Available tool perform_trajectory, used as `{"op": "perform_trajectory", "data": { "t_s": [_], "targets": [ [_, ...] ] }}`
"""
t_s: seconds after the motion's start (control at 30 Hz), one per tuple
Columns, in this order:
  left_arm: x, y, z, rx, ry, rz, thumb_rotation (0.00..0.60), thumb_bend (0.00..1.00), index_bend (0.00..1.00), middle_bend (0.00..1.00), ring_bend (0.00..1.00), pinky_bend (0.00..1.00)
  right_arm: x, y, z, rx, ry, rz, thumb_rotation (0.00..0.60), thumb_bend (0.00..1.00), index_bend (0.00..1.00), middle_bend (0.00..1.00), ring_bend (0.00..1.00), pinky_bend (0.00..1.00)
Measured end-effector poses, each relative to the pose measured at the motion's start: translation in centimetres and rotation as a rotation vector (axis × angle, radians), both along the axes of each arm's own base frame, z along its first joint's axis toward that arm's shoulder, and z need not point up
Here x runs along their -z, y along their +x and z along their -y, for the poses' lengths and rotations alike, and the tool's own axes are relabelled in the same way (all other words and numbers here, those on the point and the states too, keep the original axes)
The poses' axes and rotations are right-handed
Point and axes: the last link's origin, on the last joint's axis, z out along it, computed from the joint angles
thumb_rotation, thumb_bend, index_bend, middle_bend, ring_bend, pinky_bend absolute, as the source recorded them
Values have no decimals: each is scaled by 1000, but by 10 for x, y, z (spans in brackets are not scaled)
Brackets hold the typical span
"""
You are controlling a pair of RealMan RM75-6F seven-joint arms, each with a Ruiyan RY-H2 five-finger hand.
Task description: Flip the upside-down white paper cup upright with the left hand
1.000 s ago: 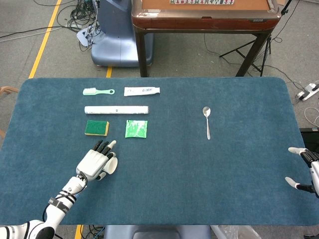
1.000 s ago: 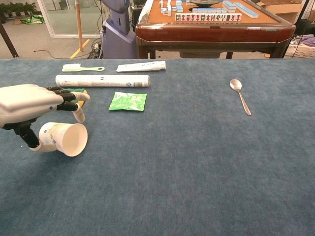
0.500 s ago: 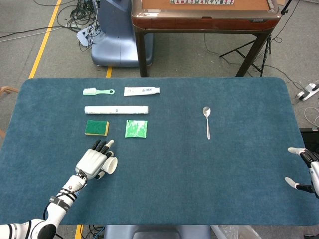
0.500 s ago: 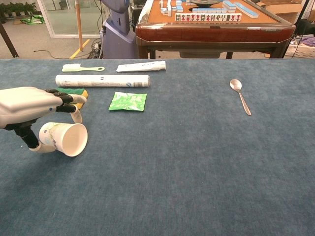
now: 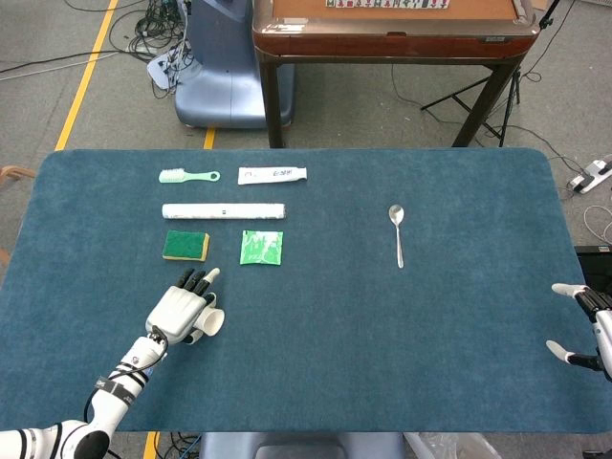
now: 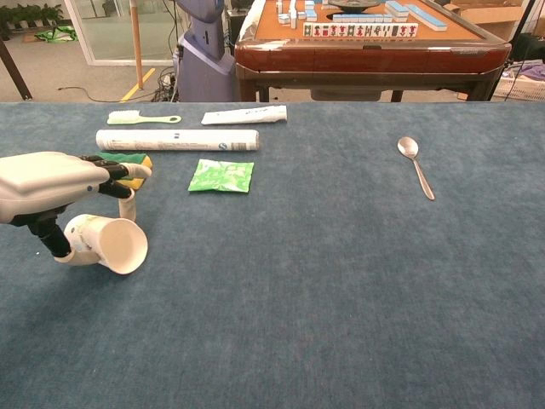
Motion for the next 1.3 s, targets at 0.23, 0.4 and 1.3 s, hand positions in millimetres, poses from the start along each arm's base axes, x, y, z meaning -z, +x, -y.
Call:
{"op": "perform_trajectory", "data": {
  "t_s": [0.23,0.4,1.3],
  "targets": [
    [-2,0,-1,-20,18,71,600,205,462,0,0,0,0,0,0,0,1,1,600,0,265,286,269,575],
    [-9,-3,-3,-78,19,167,600,205,464,0,0,0,0,0,0,-1,1,1,600,0,265,286,269,574],
    [-28,-34,-11,-458,-59,837,600,206,422,0,0,0,5,1,1,1,16,-6,600,0,265,286,269,575]
  ]
}}
